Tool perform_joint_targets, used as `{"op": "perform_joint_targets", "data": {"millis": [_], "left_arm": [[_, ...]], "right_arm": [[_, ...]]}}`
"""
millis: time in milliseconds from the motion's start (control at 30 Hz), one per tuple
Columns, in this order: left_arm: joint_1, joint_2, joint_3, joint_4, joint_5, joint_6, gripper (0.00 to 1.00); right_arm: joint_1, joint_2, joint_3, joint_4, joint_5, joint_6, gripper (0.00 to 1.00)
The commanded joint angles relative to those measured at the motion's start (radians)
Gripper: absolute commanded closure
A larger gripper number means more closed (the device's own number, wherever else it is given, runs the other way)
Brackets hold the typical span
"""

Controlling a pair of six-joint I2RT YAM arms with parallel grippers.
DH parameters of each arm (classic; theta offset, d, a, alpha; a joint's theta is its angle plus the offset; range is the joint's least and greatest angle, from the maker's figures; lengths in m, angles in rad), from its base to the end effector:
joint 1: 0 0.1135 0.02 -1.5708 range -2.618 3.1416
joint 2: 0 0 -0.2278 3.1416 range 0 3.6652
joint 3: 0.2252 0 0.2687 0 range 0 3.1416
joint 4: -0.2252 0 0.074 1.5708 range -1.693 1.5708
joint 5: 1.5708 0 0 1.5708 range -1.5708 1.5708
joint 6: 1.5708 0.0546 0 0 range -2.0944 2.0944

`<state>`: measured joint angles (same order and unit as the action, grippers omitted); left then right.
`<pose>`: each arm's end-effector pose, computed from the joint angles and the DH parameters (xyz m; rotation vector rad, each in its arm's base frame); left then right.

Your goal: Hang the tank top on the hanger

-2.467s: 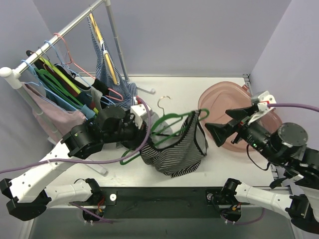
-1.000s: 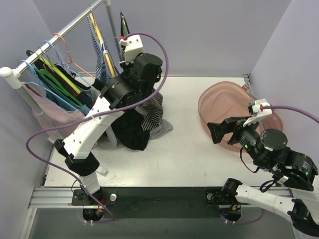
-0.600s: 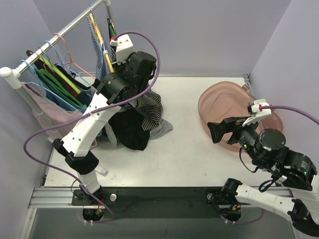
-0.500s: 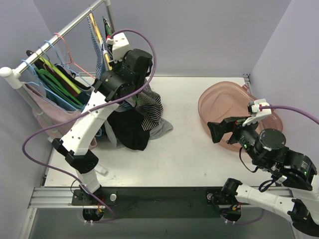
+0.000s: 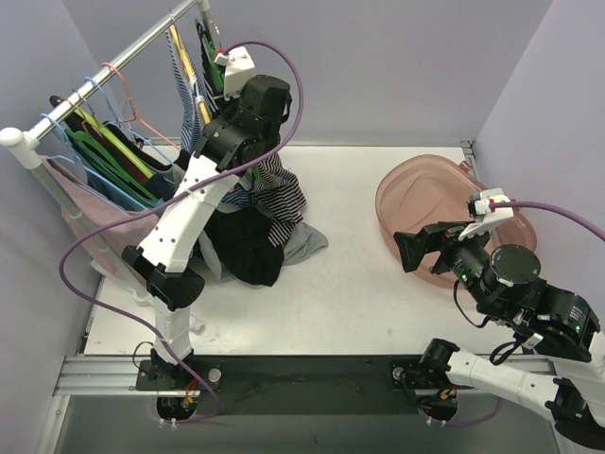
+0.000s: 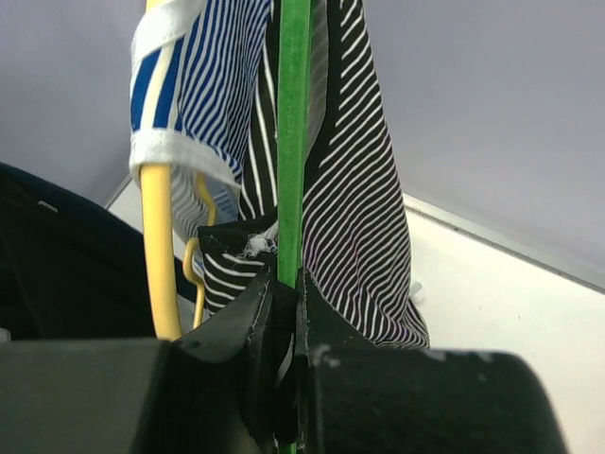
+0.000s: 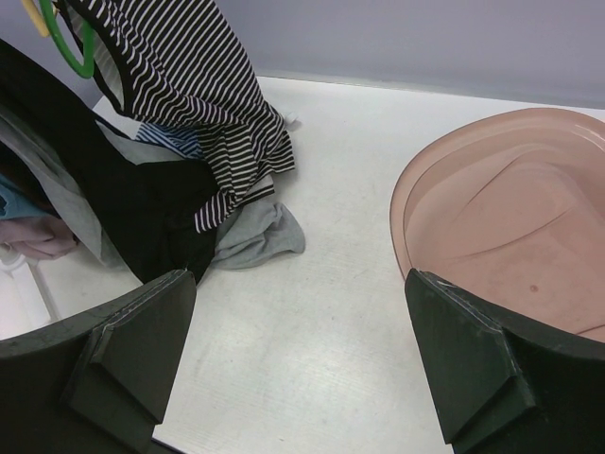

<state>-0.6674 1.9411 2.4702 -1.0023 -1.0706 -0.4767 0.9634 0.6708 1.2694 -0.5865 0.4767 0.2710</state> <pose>0.3340 -0.2022 0.4642 -0.4497 1.7430 0.2837 0.1043 0.1061 0.4537 -0.1669 1.5828 0.5991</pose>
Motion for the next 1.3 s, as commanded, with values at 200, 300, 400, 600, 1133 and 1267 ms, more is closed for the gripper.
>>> {"op": "perform_joint_targets", "data": {"millis": [200,300,400,600,1133,1267], "left_arm": [[0.028,-0.001,0.068,0.358,-0.12,0.251,1.0],[0.054,0.007,0.078,0.375,-0.094,0.248,1.0],[0.081,0.013,0.082,0.366,-0.078,0.225,1.0],[0.141,0.038,0.104,0.304,-0.019,0.139,1.0],[0.233,0.133,0.124,0.28,0.13,0.046,1.0],[0.25,0.153,0.141,0.287,0.144,0.049,1.0]], "right_arm": [[-0.002,0.013,0.001,0.042,0.031,-0.009,0.0],[-0.002,0.018,0.007,0.042,0.03,-0.001,0.0],[-0.002,0.018,0.011,0.04,0.031,0.0,0.0],[-0.002,0.026,0.021,0.039,0.023,-0.001,0.0],[-0.002,0.01,0.019,0.033,0.016,0.025,0.0],[-0.002,0.001,0.012,0.033,0.02,0.03,0.0]]}}
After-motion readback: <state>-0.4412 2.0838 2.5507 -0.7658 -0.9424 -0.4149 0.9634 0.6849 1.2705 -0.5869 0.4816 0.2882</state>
